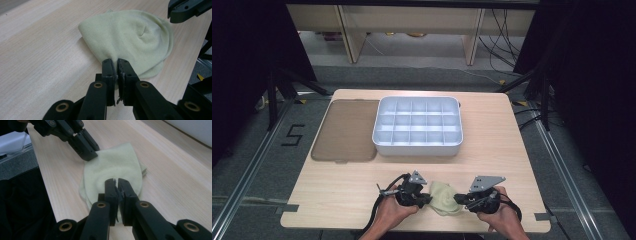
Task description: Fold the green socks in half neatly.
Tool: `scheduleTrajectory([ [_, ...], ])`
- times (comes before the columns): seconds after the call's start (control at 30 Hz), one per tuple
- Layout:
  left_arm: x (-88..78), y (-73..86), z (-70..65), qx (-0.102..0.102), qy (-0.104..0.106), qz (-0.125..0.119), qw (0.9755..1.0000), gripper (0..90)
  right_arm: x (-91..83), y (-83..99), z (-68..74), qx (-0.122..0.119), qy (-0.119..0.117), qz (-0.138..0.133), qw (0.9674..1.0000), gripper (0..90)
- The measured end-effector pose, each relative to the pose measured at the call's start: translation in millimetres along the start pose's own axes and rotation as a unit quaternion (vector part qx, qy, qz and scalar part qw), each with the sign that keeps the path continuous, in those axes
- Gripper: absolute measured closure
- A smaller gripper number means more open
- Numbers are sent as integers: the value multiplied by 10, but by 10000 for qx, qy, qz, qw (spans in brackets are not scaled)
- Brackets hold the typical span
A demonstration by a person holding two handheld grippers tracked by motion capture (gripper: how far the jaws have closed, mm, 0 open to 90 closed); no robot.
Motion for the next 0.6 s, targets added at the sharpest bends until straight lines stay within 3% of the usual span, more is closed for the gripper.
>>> scheduleTrajectory([
  [0.1, -27, -2, 12, 58, -30, 29, 10000, 843, 33, -18, 34, -41, -8, -23, 10000, 866],
  [0.13, -17, -10, -11, -120, -27, -155, 9998, 843, 46, -26, 42, -91, -10, -37, 10000, 867],
  [0.2, -47, -14, 8, -66, -45, -110, 9999, 844, 85, -47, 74, -95, -43, -48, 9999, 868],
  [0.23, -82, -16, 38, 137, -93, 6, 9999, 844, 125, -75, 103, -133, -92, -52, 9999, 868],
  [0.3, -79, -18, 26, 25, -117, -88, 9999, 844, 175, -109, 128, -180, -139, -70, 9997, 868],
  [0.4, -110, -14, 61, 196, -131, 34, 9997, 845, 232, -147, 158, -236, -173, -73, 9995, 868],
  [0.6, -162, -32, 83, 198, -111, 64, 9997, 845, 409, -235, 234, -360, -306, -49, 9989, 868],
])
Point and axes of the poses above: each handheld gripper's, and its own axes: x roughly forward along the jaws, y roughly out of its underside, z roughly to its left, the point moved 4 cm from there along x, roughly forward along the jaws, and after that the axes turned 11 degrees about -x, right-handed, at the moved point
